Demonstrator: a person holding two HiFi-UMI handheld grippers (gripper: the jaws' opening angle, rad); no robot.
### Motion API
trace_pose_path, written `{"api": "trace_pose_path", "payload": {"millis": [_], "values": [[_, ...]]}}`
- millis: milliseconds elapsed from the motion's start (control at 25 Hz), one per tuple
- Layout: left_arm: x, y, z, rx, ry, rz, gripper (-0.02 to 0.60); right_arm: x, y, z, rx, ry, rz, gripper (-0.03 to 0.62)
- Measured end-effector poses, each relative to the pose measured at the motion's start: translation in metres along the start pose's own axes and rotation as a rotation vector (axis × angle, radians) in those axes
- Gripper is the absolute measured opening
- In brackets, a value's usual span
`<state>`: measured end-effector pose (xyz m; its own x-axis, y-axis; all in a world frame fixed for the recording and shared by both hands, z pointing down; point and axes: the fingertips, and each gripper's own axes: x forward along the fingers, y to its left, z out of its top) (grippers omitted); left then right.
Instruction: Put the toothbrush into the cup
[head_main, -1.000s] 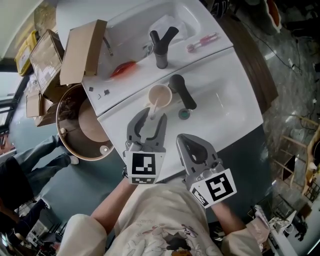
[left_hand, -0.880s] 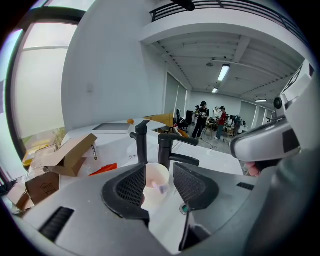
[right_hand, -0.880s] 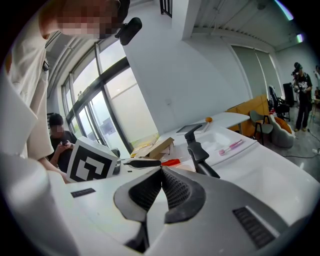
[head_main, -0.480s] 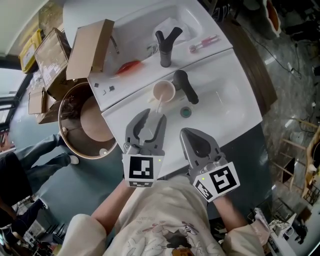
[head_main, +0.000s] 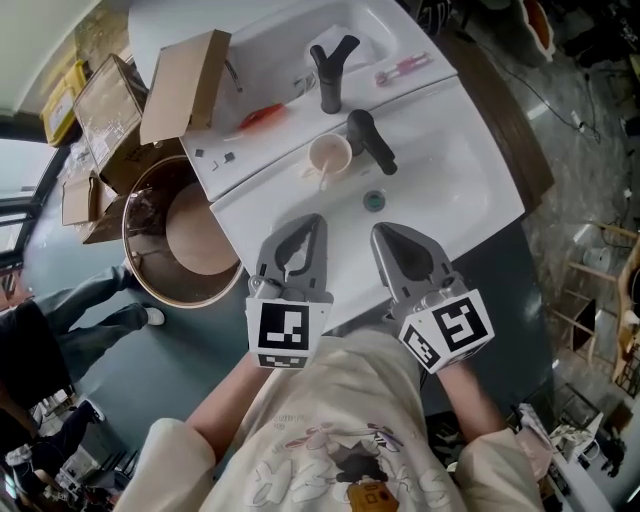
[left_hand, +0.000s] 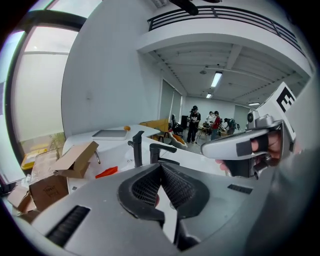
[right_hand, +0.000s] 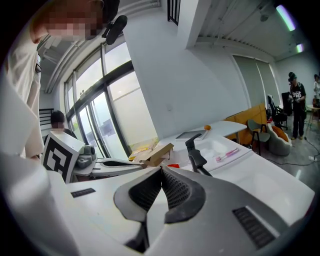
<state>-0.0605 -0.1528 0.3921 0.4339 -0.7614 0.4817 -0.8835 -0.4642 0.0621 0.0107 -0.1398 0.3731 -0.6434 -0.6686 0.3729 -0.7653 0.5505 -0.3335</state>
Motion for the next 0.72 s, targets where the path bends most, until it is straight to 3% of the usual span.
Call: {"api": "trace_pose_path", "payload": {"millis": [320, 720], "values": [[-0.048, -0.033, 0.006, 0.019, -0.038, -0.058, 0.014, -0.024, 0.031, -0.008, -0.018, -0.02, 0.014, 0.015], [-0.105, -0.077, -0.017, 0.051, -0.029, -0.137, 0.014, -0.07, 0.081, -0.023, -0.092, -0.019, 0.025, 0.015]]}}
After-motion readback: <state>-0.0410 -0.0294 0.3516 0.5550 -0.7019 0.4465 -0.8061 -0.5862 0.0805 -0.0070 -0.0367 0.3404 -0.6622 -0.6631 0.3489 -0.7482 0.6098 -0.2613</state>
